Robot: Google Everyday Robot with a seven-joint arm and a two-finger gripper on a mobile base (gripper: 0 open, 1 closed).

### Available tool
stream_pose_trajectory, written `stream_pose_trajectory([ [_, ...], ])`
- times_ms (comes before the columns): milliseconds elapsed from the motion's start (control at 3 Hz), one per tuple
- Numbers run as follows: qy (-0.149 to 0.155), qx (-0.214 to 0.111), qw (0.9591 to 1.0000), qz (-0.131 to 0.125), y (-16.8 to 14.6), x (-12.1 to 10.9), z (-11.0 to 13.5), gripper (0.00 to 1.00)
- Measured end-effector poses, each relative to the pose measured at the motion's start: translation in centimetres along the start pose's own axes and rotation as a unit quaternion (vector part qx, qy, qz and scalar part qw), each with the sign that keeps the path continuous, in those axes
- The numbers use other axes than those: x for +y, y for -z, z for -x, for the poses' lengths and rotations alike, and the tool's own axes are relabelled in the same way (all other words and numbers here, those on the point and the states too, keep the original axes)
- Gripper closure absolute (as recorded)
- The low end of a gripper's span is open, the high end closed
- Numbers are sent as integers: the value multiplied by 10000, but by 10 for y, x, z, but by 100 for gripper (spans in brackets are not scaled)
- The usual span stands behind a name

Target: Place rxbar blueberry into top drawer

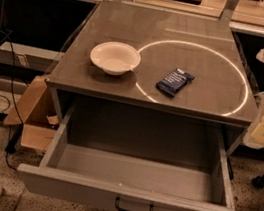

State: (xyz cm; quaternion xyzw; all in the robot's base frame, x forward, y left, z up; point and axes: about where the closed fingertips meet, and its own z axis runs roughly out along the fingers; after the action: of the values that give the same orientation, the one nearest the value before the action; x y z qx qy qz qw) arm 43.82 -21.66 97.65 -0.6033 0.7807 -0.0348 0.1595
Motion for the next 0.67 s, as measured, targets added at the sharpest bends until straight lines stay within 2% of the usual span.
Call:
stream_pose_trajectory([
  [333, 12, 23, 10000, -37, -2, -2, 3, 0],
  [667, 3, 224, 9997, -133, -26, -15, 20, 0],
])
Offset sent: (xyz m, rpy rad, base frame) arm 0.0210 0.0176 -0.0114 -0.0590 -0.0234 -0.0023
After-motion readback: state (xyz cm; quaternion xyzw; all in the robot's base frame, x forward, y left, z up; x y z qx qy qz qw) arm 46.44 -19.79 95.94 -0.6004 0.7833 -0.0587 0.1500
